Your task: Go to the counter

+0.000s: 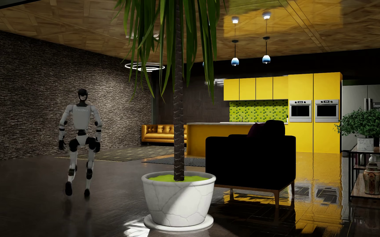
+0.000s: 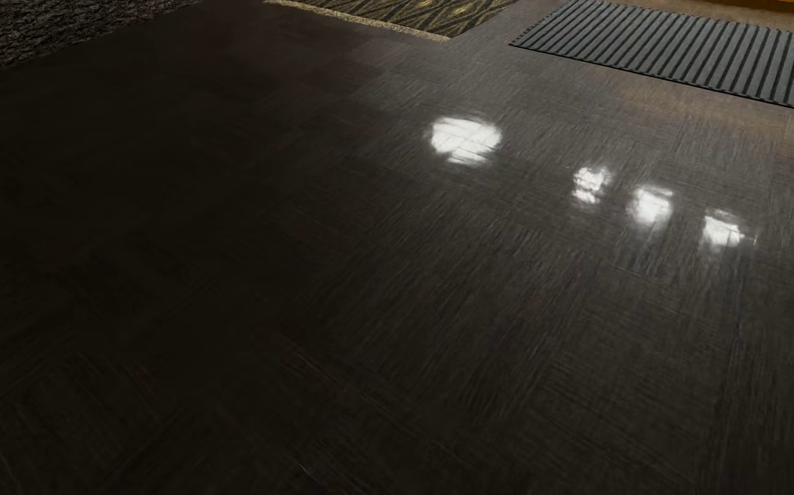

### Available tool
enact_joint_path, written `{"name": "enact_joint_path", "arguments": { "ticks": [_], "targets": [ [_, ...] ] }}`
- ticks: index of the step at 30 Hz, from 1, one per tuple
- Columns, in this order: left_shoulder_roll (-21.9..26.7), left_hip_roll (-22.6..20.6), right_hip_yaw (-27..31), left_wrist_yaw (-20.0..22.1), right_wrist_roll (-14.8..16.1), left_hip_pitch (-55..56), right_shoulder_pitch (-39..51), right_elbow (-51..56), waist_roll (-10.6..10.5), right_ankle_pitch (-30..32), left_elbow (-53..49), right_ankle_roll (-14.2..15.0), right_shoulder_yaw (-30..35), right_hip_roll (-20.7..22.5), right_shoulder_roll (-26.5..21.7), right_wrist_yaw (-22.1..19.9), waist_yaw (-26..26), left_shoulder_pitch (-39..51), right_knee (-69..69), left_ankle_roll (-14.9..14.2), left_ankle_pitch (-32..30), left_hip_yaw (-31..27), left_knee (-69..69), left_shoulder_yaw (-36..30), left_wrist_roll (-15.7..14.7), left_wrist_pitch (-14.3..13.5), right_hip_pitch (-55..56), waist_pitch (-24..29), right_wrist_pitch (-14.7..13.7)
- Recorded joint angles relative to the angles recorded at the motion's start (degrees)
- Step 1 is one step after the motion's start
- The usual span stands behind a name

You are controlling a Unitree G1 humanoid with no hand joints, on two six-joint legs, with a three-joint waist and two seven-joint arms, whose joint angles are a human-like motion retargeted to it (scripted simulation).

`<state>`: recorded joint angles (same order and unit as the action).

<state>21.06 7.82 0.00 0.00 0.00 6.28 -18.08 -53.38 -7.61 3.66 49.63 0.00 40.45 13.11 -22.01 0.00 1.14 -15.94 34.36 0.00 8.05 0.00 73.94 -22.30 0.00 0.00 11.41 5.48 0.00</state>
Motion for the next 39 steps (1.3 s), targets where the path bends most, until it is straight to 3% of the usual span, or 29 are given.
{"name": "enact_joint_path", "arguments": {
  "ticks": [1,3,5,7,8,9,10,11,12,13,15,17,18,21,22,23,24,25,26,27,28,30,32,36,38,39],
  "targets": [
    [-0.23,-0.62,0.0,0.0,0.0,4.67,1.49,-0.3,0.64,-3.76,1.19,0.0,-0.26,-0.47,-0.06,0.0,2.73,-0.22,-2.07,0.0,3.79,0.0,-2.14,-2.04,0.0,0.0,-5.3,0.65,0.0],
    [-0.01,-1.53,0.0,0.0,0.0,11.01,4.37,1.6,2.32,-11.66,1.84,0.0,-1.58,-1.59,-0.88,0.0,8.5,-2.23,-5.73,0.0,5.33,0.0,-18.49,-3.06,0.0,0.0,-14.44,0.95,0.0],
    [0.7,-1.55,0.0,0.0,0.0,15.78,6.98,4.49,4.23,-19.38,1.63,0.0,-5.4,-2.75,-1.23,0.0,12.03,-4.5,-8.84,0.0,1.63,0.0,-38.14,-1.76,0.0,0.0,-20.96,-0.25,0.0],
    [1.06,-0.18,0.0,0.0,0.0,19.9,8.78,6.88,6.17,-23.55,2.31,0.0,-7.94,-3.94,-1.87,0.0,15.32,-6.28,-8.2,0.0,-0.94,0.0,-43.24,-0.35,0.0,0.0,-25.49,-1.82,0.0],
    [1.43,0.06,0.0,0.0,0.0,20.91,8.95,7.64,7.47,-23.04,2.94,0.0,-8.66,-4.51,-1.8,0.0,17.18,-7.06,-5.0,0.0,-2.71,0.0,-39.43,-0.38,0.0,0.0,-27.21,-1.98,0.0],
    [1.44,-0.95,0.0,0.0,0.0,21.59,8.55,8.88,9.09,-17.95,3.89,0.0,-11.07,-5.64,-1.34,0.0,18.48,-7.49,1.57,0.0,-4.79,0.0,-33.73,0.47,0.0,0.0,-27.31,-1.87,0.0],
    [1.26,-1.85,0.0,0.0,0.0,20.92,8.35,8.1,10.75,-7.82,5.61,0.0,-11.04,-6.69,-0.37,0.0,18.72,-7.21,11.84,0.0,-4.4,0.0,-28.93,0.47,0.0,0.0,-24.74,-1.68,0.0],
    [1.02,-2.12,0.0,0.0,0.0,18.51,8.2,6.48,11.52,2.08,7.42,0.0,-8.77,-7.3,0.59,0.0,17.45,-6.36,23.14,0.0,-2.03,0.0,-26.44,-0.63,0.0,0.0,-20.37,-1.17,0.0],
    [0.35,-1.99,0.0,0.0,0.0,15.34,8.31,5.85,11.51,7.37,8.25,0.0,-6.9,-7.95,1.08,0.0,15.01,-5.64,31.62,0.0,0.19,0.0,-26.14,-0.97,0.0,0.0,-14.76,-0.7,0.0],
    [-0.39,-1.08,0.0,0.0,0.0,10.87,8.05,5.18,10.8,8.91,8.04,0.0,-5.23,-8.16,1.62,0.0,12.4,-5.19,35.29,0.0,1.48,0.0,-27.76,-1.34,0.0,0.0,-8.89,-0.29,0.0],
    [-0.91,0.92,0.0,0.0,0.0,0.51,6.33,2.63,8.71,9.91,4.38,0.0,-4.84,-7.86,3.08,0.0,6.55,-5.11,29.72,0.0,4.33,0.0,-33.66,-2.51,0.0,0.0,3.13,-0.1,0.0],
    [-0.34,2.24,0.0,0.0,0.0,-9.47,3.32,1.79,6.64,11.5,-1.21,0.0,-3.16,-8.43,2.75,0.0,-0.17,-5.45,15.75,0.0,8.2,0.0,-39.03,-2.86,0.0,0.0,12.71,-0.46,0.0],
    [0.48,2.41,0.0,0.0,0.0,-13.76,1.75,1.86,6.35,8.79,-4.0,0.0,-3.11,-9.27,2.1,0.0,-3.7,-5.22,8.3,0.0,9.77,0.0,-40.71,-2.72,0.0,0.0,16.48,-0.61,0.0],
    [3.22,2.82,0.0,0.0,0.0,-22.9,-2.8,-0.91,5.63,-12.29,-6.92,0.0,-3.1,-14.27,0.5,0.0,-13.86,-2.01,-5.46,0.0,11.35,0.0,-41.72,-3.53,0.0,0.0,23.29,-1.16,0.0],
    [3.36,3.8,0.0,0.0,0.0,-25.24,-4.41,-2.4,4.65,-8.22,-6.28,0.0,-2.86,-15.59,0.03,0.0,-16.1,-1.06,-4.5,0.0,8.59,0.0,-41.1,-3.34,0.0,0.0,25.0,-1.31,0.0],
    [3.1,5.19,0.0,0.0,0.0,-26.38,-5.5,-4.18,3.17,3.71,-5.46,0.0,-1.91,-15.06,-0.12,0.0,-16.57,-0.77,-0.37,0.0,3.15,0.0,-39.37,-2.32,0.0,0.0,27.85,-1.85,0.0],
    [2.41,6.71,0.0,0.0,0.0,-25.33,-5.58,-5.99,1.06,11.72,-4.24,0.0,0.1,-12.54,-0.15,0.0,-15.58,-0.97,4.82,0.0,-4.9,0.0,-35.09,-1.22,0.0,0.0,29.84,-2.34,0.0],
    [1.73,6.95,0.0,0.0,0.0,-22.38,-4.87,-7.39,-0.22,11.91,-2.32,0.0,1.87,-9.6,-0.13,0.0,-13.86,-1.36,8.47,0.0,-12.74,0.0,-27.85,-0.99,0.0,0.0,28.99,-2.37,0.0],
    [1.44,6.14,0.0,0.0,0.0,-17.5,-4.02,-7.33,-0.43,9.54,-0.64,0.0,1.9,-6.92,-0.11,0.0,-11.85,-1.49,10.41,0.0,-15.97,0.0,-18.39,-1.83,0.0,0.0,26.32,-2.12,0.0],
    [1.3,5.71,0.0,0.0,0.0,-12.1,-3.15,-6.58,-0.65,7.49,0.25,0.0,-0.01,-3.95,0.22,0.0,-9.52,-1.27,10.28,0.0,-12.95,0.0,-8.8,-3.1,0.0,0.0,21.87,-1.35,0.0],
    [1.11,3.89,0.0,0.0,0.0,-6.61,-1.54,-6.06,-0.21,5.76,0.93,0.0,-1.45,-1.3,0.69,0.0,-7.08,-1.26,9.09,0.0,-5.43,0.0,0.59,-3.7,0.0,0.0,16.23,-0.11,0.0],
    [0.49,1.02,0.0,0.0,0.0,5.79,1.79,0.83,1.38,-2.44,1.01,0.0,-2.89,1.17,0.08,0.0,-1.14,-2.6,2.45,0.0,5.08,0.0,2.33,-5.32,0.0,0.0,3.24,0.22,0.0],
    [0.52,-1.65,0.0,0.0,0.0,12.45,4.55,8.42,3.95,-10.62,0.63,0.0,-8.3,-1.15,-0.41,0.0,5.76,-3.88,-4.76,0.0,6.78,0.0,-10.83,-5.58,0.0,0.0,-11.12,1.65,0.0],
    [0.54,1.76,0.0,0.0,0.0,20.48,13.19,18.06,5.02,-25.19,-0.75,0.0,-13.59,-5.0,-1.31,0.0,14.52,-6.08,-10.8,0.0,3.65,0.0,-45.46,-4.21,0.0,0.0,-26.84,-0.65,0.0],
    [0.34,2.49,0.0,0.0,0.0,23.71,13.74,20.74,5.23,-24.8,0.32,0.0,-16.0,-8.2,-1.36,0.0,16.99,-6.77,-8.79,0.0,4.68,0.0,-41.74,-3.62,0.0,0.0,-32.81,-1.37,0.0],
    [0.25,1.54,0.0,0.0,0.0,25.36,12.79,20.6,6.14,-20.67,2.06,0.0,-16.99,-9.75,-0.71,0.0,17.7,-6.71,-5.12,0.0,2.33,0.0,-35.8,-3.75,0.0,0.0,-34.02,-2.02,0.0]
  ]
}}
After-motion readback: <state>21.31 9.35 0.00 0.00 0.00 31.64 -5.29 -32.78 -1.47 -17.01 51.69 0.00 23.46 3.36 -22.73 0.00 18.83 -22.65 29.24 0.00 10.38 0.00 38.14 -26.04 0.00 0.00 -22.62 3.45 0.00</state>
